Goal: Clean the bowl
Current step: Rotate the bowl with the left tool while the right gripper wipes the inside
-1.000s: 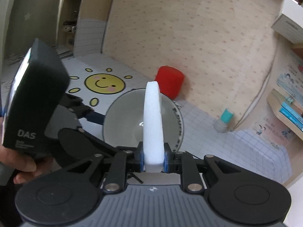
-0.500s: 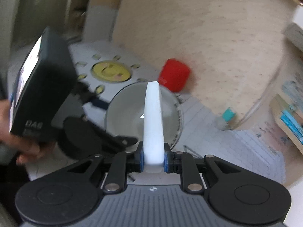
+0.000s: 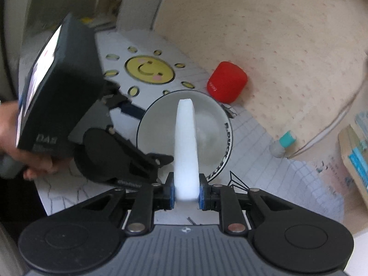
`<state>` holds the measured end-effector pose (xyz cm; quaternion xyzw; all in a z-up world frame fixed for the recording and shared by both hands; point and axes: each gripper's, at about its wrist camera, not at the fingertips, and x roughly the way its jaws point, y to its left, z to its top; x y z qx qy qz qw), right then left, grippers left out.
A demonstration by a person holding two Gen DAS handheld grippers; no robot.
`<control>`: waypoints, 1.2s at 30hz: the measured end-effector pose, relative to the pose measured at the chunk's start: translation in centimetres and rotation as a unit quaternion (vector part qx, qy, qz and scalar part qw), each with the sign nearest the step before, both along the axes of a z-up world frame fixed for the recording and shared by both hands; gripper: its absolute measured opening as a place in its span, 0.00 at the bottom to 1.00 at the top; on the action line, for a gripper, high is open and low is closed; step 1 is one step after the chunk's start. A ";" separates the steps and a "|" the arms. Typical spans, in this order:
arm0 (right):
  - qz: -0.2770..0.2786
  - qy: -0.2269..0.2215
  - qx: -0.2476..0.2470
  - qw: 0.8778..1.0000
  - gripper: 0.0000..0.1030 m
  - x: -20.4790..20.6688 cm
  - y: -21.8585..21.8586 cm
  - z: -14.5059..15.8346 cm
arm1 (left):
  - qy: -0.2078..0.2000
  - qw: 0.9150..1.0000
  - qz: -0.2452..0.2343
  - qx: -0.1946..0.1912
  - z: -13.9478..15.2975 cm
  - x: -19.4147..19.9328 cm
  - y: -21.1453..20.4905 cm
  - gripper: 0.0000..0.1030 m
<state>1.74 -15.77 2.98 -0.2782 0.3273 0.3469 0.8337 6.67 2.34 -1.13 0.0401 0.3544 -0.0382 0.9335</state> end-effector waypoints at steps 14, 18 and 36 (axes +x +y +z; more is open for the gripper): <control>-0.040 0.015 0.076 0.996 0.18 -0.6 -1.3 -1.2 | -0.001 1.000 0.002 0.001 0.0 0.0 0.0 0.69; -0.043 0.014 0.089 0.995 0.18 -0.5 -1.8 -1.4 | -0.001 1.000 0.002 0.001 0.0 0.0 0.0 0.69; -0.090 -0.037 0.234 0.967 0.18 -1.5 -4.2 -2.6 | -0.002 1.000 0.004 0.003 0.1 0.0 -0.2 0.70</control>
